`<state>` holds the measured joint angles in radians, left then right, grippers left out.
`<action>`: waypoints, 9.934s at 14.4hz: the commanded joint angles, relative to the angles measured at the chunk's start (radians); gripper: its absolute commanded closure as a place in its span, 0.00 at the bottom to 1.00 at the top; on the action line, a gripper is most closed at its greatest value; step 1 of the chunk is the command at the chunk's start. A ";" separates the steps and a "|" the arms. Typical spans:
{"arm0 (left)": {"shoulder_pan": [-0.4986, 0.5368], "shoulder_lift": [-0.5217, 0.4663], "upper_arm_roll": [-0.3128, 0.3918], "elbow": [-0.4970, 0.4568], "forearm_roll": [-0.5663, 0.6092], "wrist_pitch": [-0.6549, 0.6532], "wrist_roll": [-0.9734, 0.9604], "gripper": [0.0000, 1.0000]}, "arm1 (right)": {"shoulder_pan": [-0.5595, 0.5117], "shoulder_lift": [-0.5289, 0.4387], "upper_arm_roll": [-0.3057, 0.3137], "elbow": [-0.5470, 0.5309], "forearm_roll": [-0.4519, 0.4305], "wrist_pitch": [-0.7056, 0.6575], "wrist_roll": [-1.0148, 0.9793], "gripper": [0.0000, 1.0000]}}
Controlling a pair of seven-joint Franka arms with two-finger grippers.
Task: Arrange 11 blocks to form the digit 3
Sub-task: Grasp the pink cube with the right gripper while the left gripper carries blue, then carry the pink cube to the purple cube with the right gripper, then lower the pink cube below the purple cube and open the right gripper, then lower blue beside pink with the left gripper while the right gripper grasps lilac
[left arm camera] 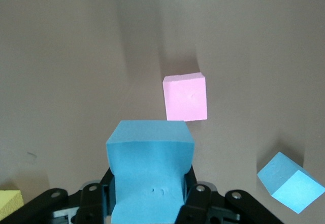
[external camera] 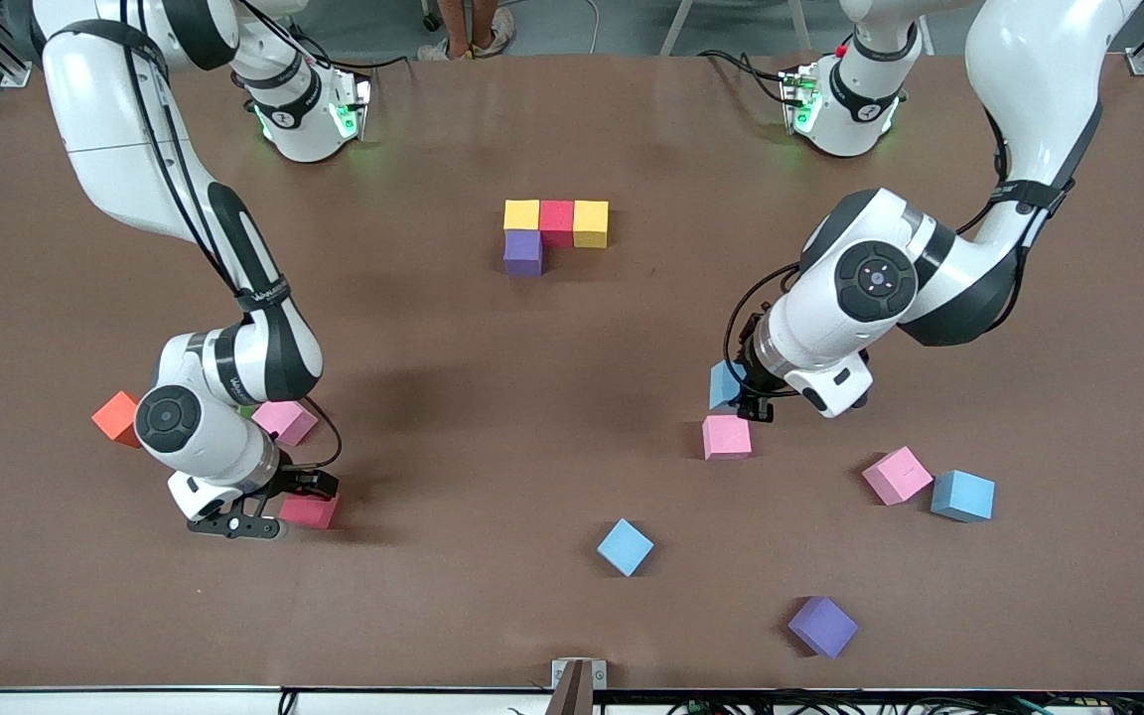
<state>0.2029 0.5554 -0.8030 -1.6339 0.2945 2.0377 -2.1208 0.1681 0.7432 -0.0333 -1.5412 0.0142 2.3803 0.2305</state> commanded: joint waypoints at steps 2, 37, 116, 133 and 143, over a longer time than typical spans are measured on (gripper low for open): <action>-0.019 0.006 0.008 0.028 0.003 -0.020 -0.016 0.79 | 0.004 0.012 -0.002 0.052 0.029 -0.015 -0.011 0.00; -0.448 0.115 0.183 0.036 0.129 -0.025 -0.338 0.81 | 0.326 -0.356 0.018 -0.448 0.195 -0.003 -0.051 0.74; -0.516 0.086 0.157 -0.083 0.104 -0.016 -0.297 0.82 | 0.575 -0.455 -0.062 -0.456 0.219 -0.070 0.432 0.00; -0.599 0.152 0.163 -0.080 0.117 0.237 -0.709 0.82 | 0.036 -0.263 -0.142 -0.237 0.190 -0.245 0.154 0.00; -0.697 0.189 0.209 -0.073 0.117 0.256 -0.743 0.82 | 0.045 -0.200 -0.145 -0.246 0.190 -0.190 0.154 0.00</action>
<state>-0.4582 0.7448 -0.6198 -1.7096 0.4073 2.2814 -2.7486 0.2182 0.5426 -0.1810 -1.7915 0.2106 2.1911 0.3775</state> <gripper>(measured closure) 0.480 0.000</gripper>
